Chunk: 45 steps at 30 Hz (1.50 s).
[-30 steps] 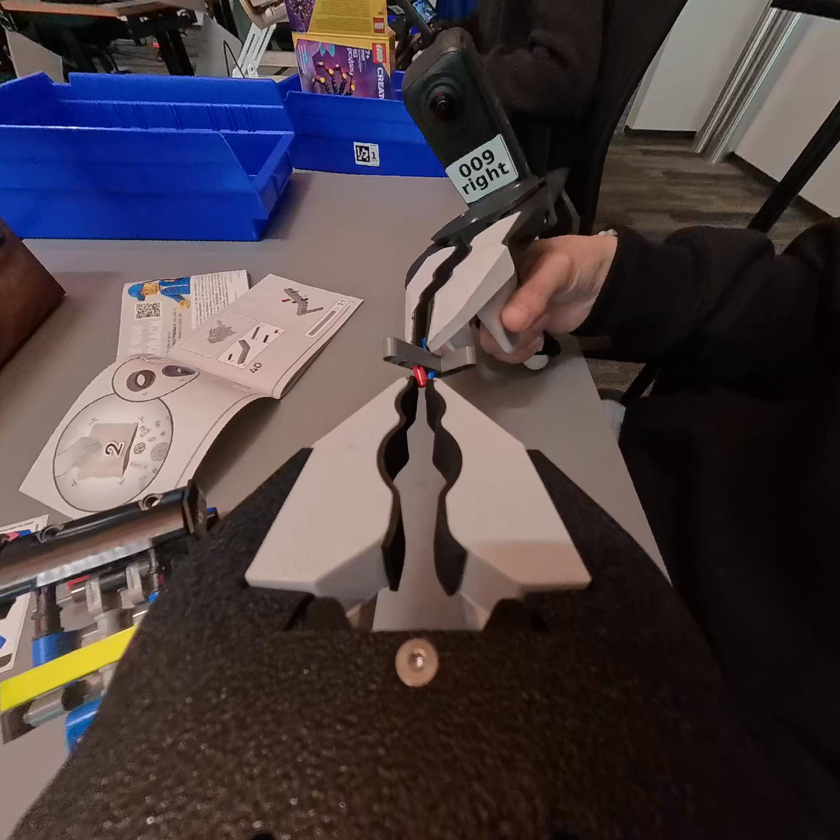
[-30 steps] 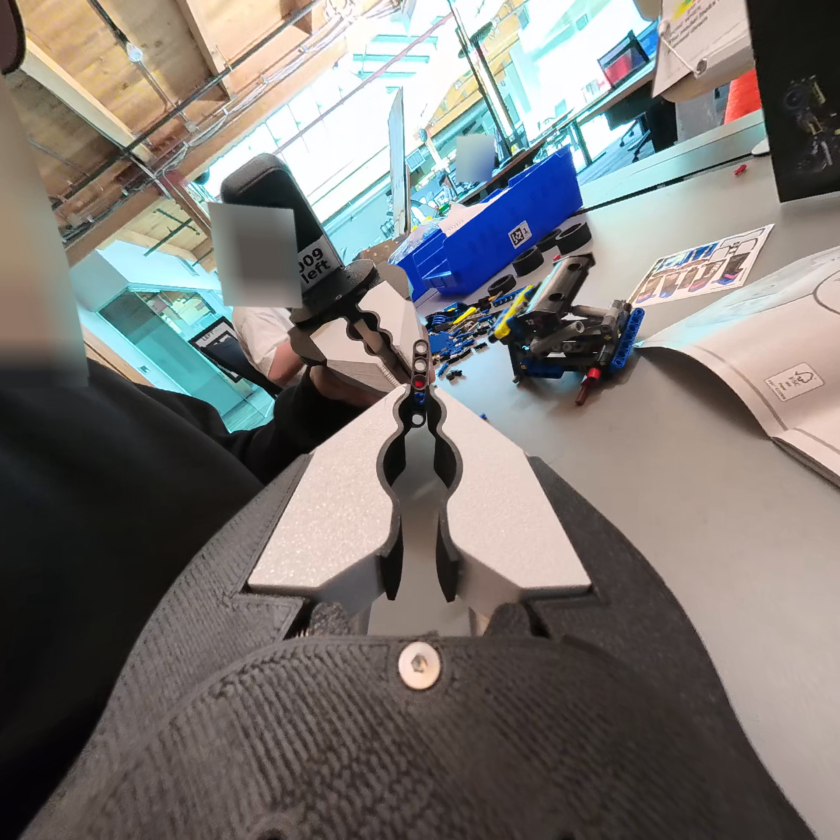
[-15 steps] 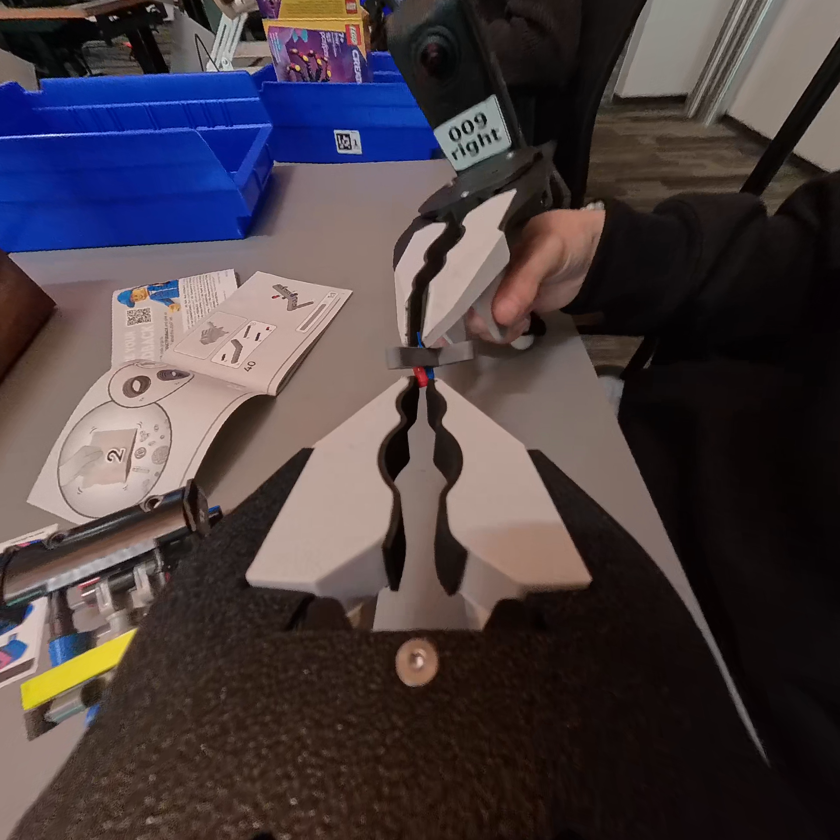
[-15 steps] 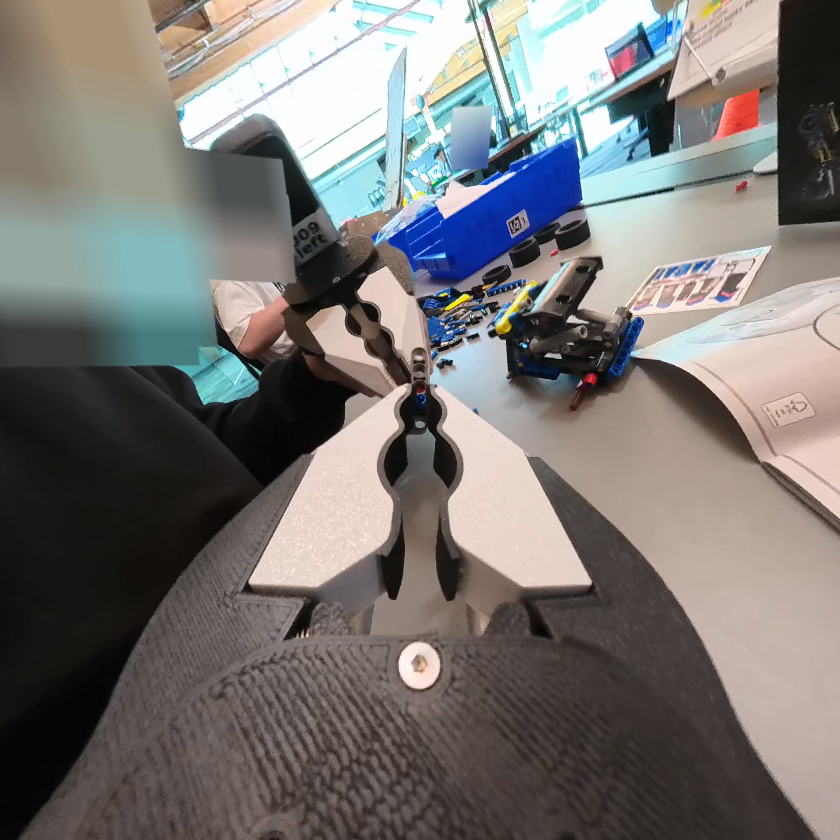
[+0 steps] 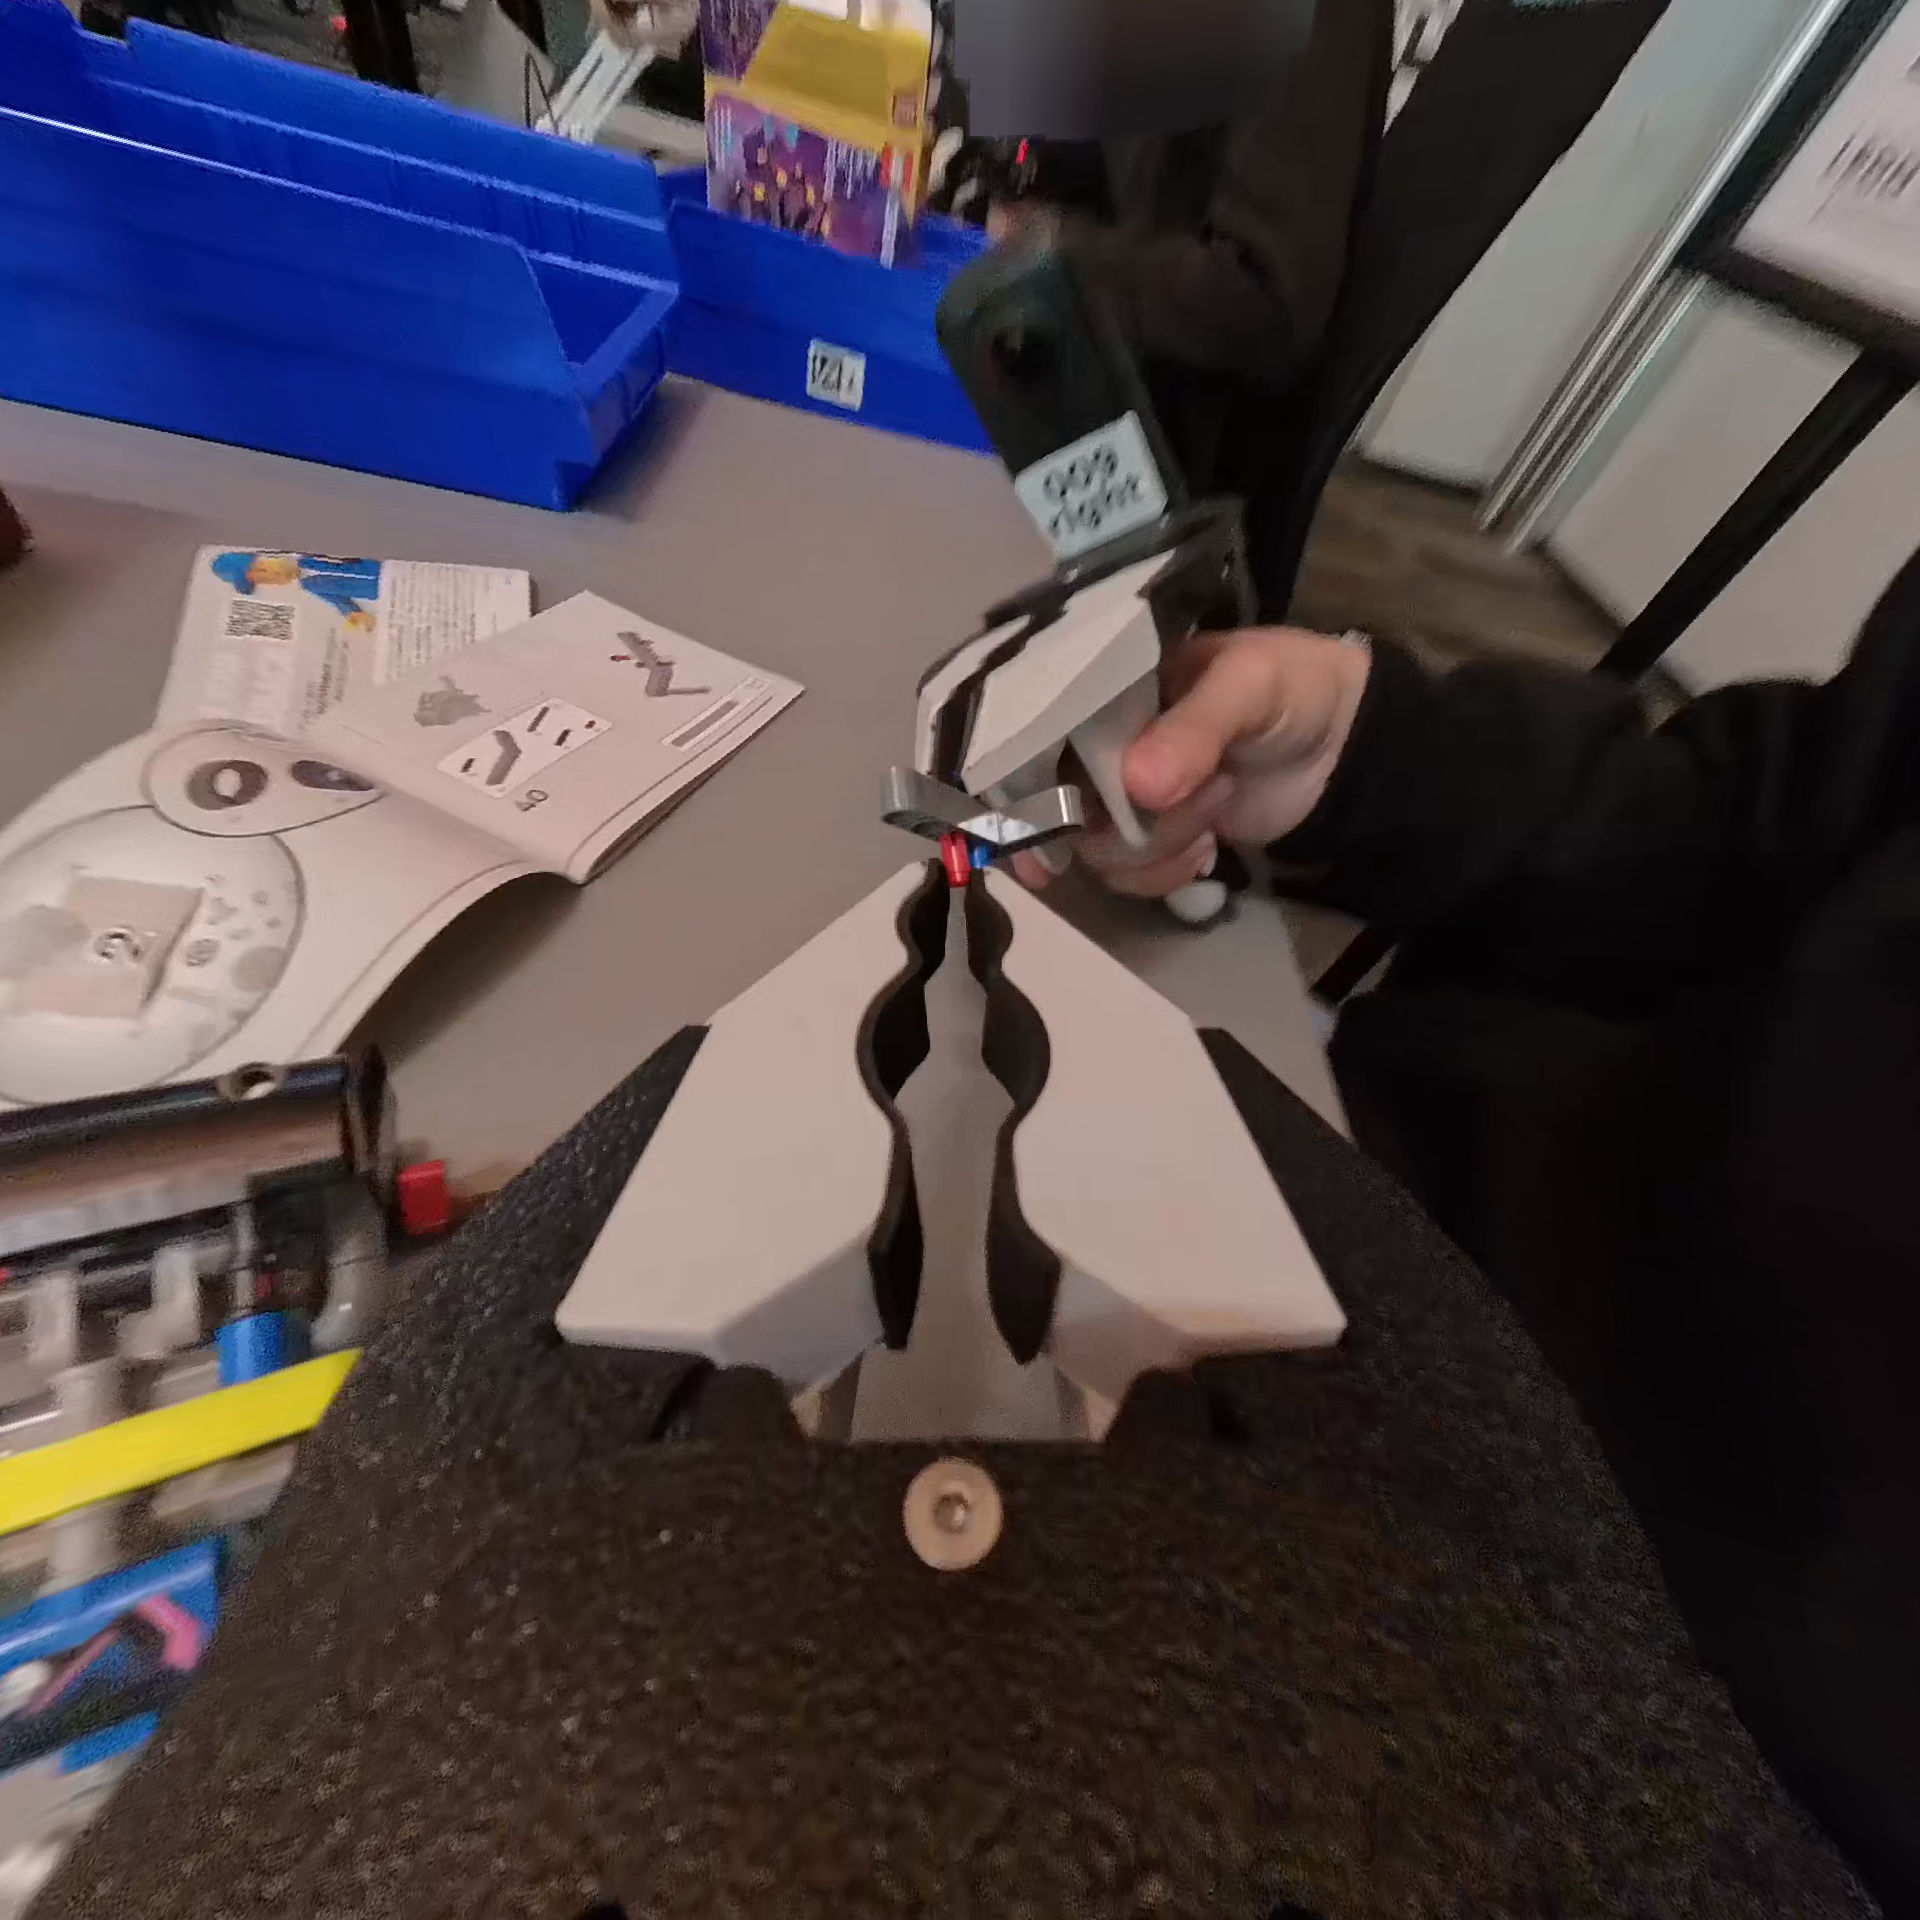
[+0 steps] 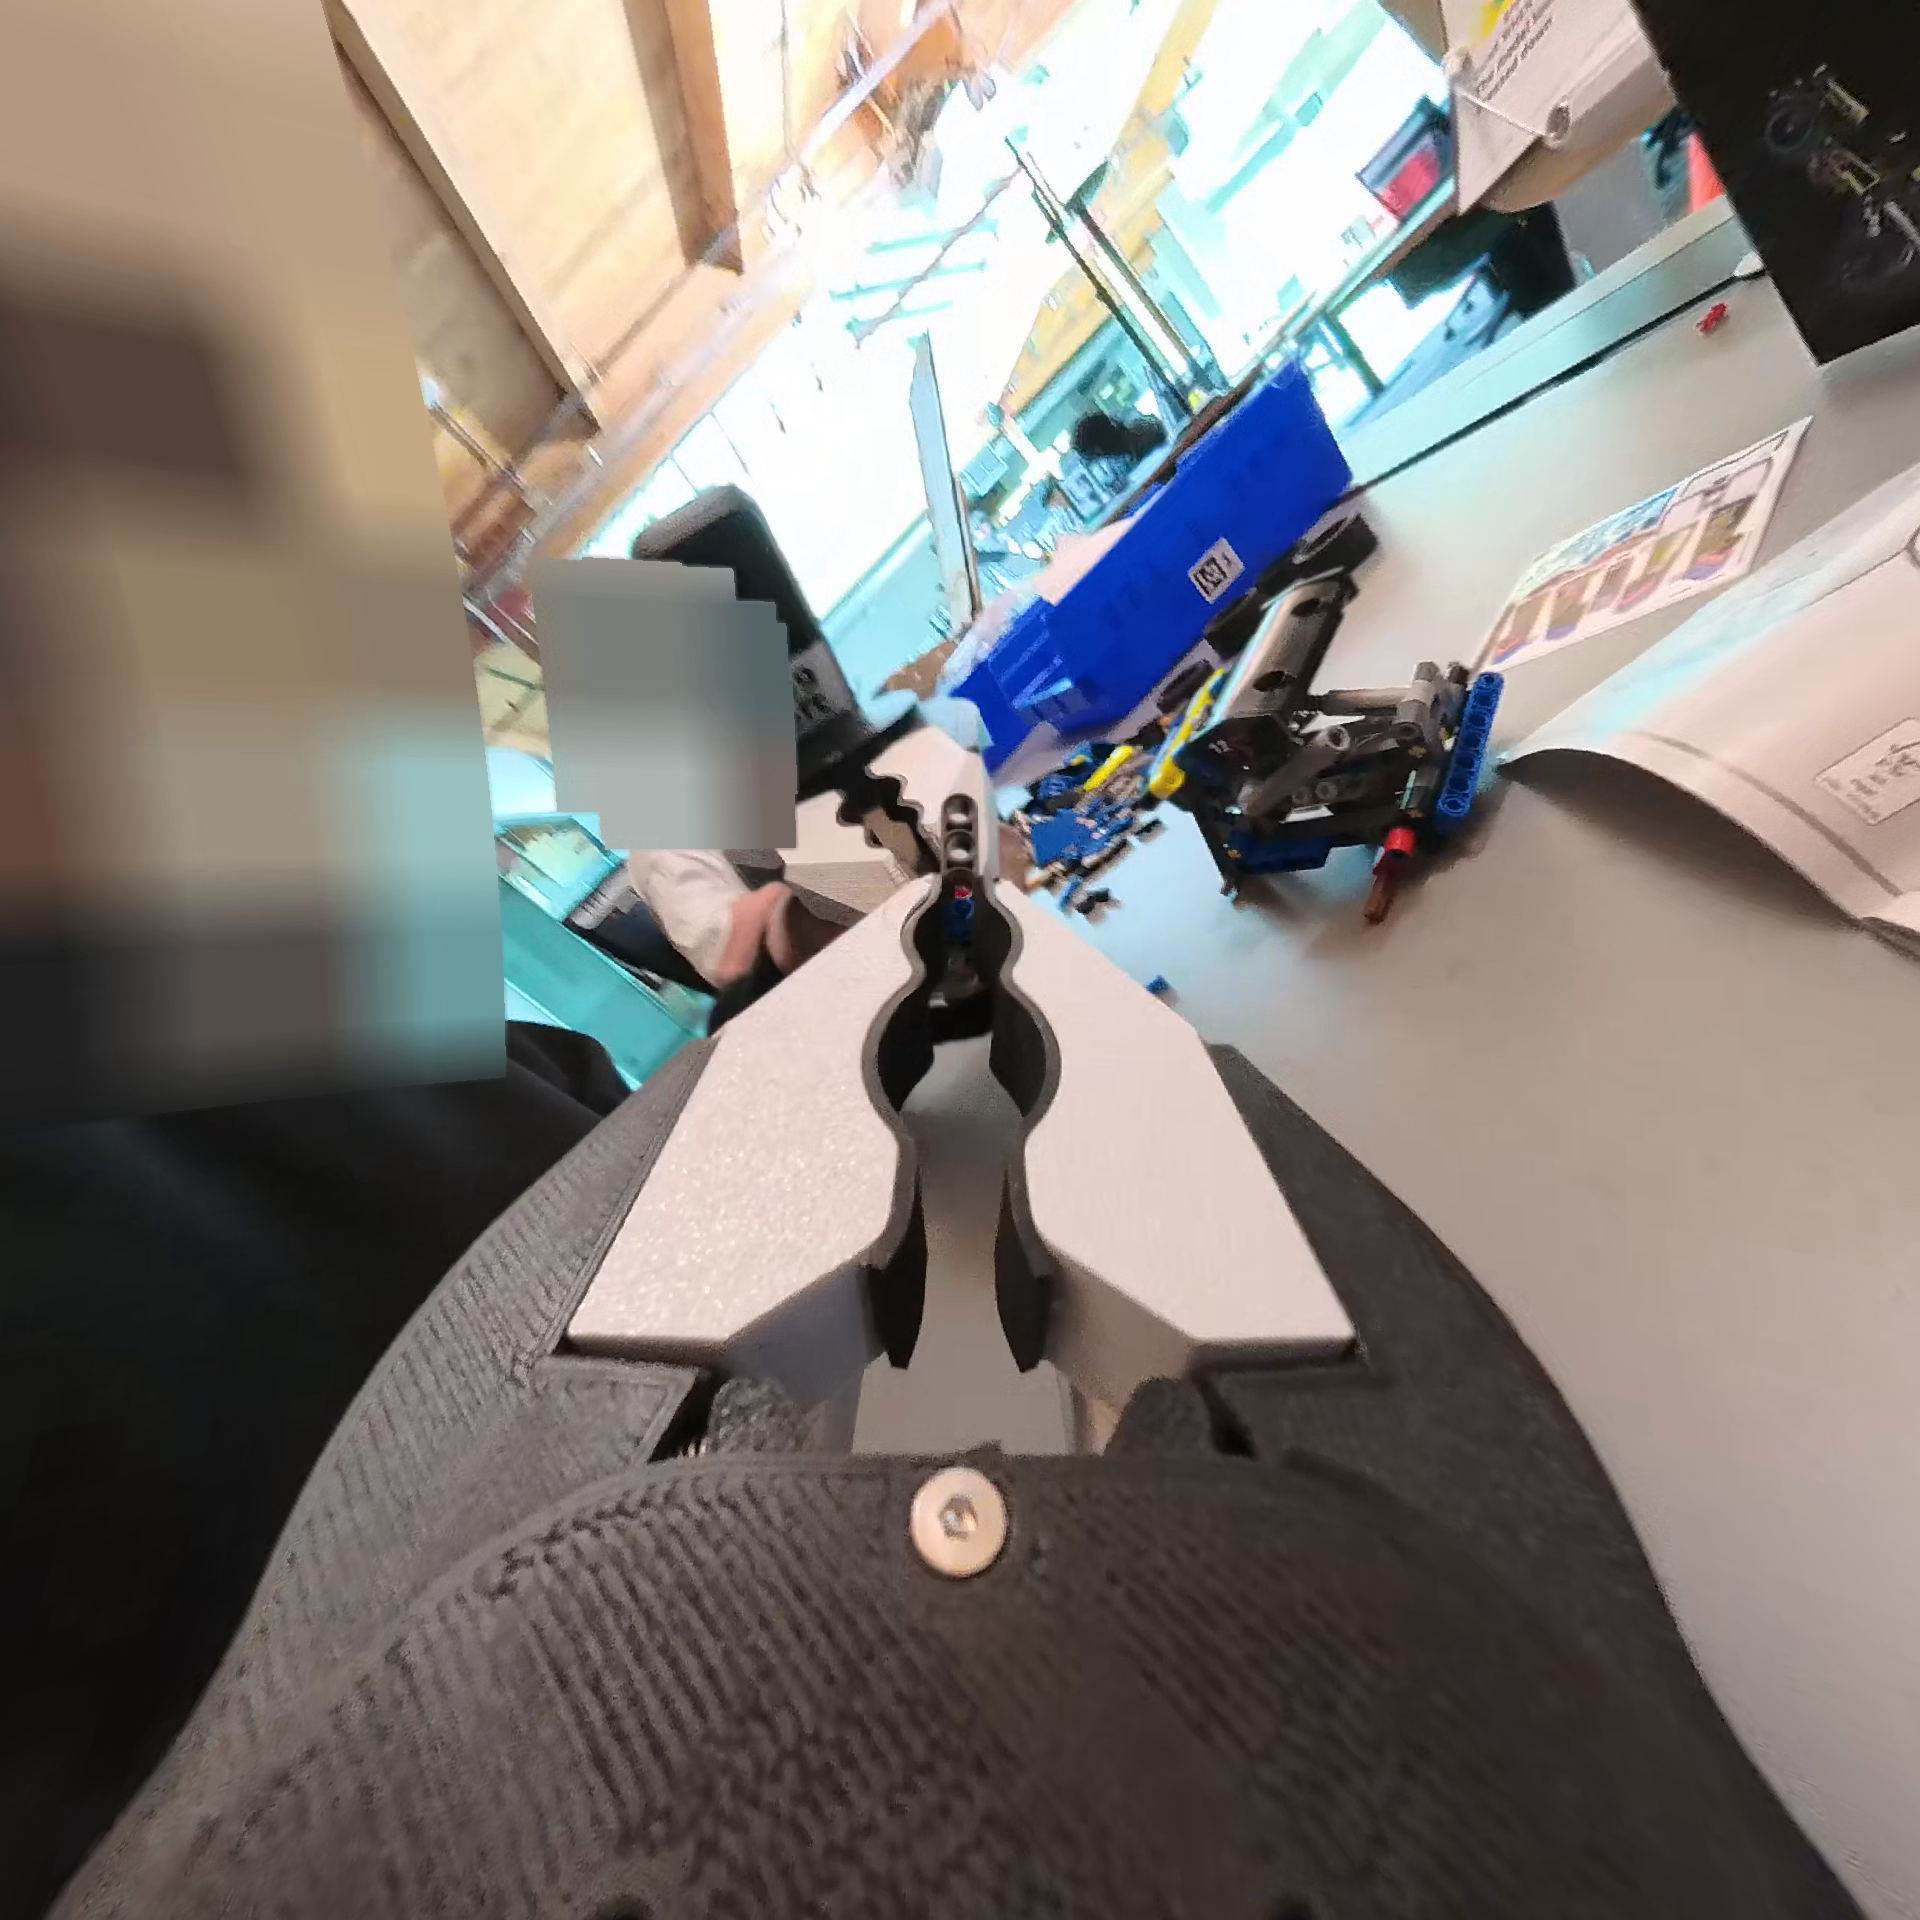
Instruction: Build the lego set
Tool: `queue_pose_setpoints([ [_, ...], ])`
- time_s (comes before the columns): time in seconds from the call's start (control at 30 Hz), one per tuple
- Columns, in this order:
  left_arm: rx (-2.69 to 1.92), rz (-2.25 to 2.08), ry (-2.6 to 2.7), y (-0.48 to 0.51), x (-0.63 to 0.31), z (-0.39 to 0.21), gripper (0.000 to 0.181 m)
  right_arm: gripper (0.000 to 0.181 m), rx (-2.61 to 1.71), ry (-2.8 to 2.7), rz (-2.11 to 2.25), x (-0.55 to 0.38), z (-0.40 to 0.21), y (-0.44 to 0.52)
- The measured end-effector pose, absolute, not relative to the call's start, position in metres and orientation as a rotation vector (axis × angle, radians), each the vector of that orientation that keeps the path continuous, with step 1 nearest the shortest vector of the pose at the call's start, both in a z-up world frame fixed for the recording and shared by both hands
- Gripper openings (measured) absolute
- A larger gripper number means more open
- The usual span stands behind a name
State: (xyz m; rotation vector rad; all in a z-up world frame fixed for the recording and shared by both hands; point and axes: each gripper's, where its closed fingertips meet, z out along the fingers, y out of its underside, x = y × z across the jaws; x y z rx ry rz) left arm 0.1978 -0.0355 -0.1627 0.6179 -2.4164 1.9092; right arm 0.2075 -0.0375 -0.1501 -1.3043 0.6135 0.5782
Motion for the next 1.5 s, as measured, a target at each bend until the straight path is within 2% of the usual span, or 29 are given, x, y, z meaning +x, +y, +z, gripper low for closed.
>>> queue_pose_setpoints([
  [0.07,0.624,1.929,-2.387,-0.035,0.199,-0.161,0.001,0.003,-1.285,0.639,0.599,0.208,-0.151,-0.037],
  [0.33,0.536,1.751,-2.924,-0.028,0.202,-0.165,0.0,0.003,-1.34,0.612,0.571,0.207,-0.154,-0.033],
  [0.63,0.79,1.844,-2.129,-0.031,0.196,-0.157,0.0,0.003,-1.363,0.515,0.495,0.202,-0.149,-0.03],
  [0.9,0.85,1.941,-1.994,-0.035,0.201,-0.146,0.0,0.002,-1.287,0.49,0.458,0.207,-0.139,-0.035],
  [1.07,0.77,2.036,-2.234,-0.036,0.204,-0.145,0.002,0.002,-1.224,0.503,0.416,0.212,-0.133,-0.039],
  [1.13,0.799,2.01,-2.267,-0.034,0.205,-0.146,0.009,0.002,-1.195,0.501,0.42,0.213,-0.13,-0.043],
  [1.5,0.817,1.982,-2.146,-0.034,0.202,-0.143,0.0,0.003,-1.243,0.46,0.407,0.206,-0.132,-0.036],
])
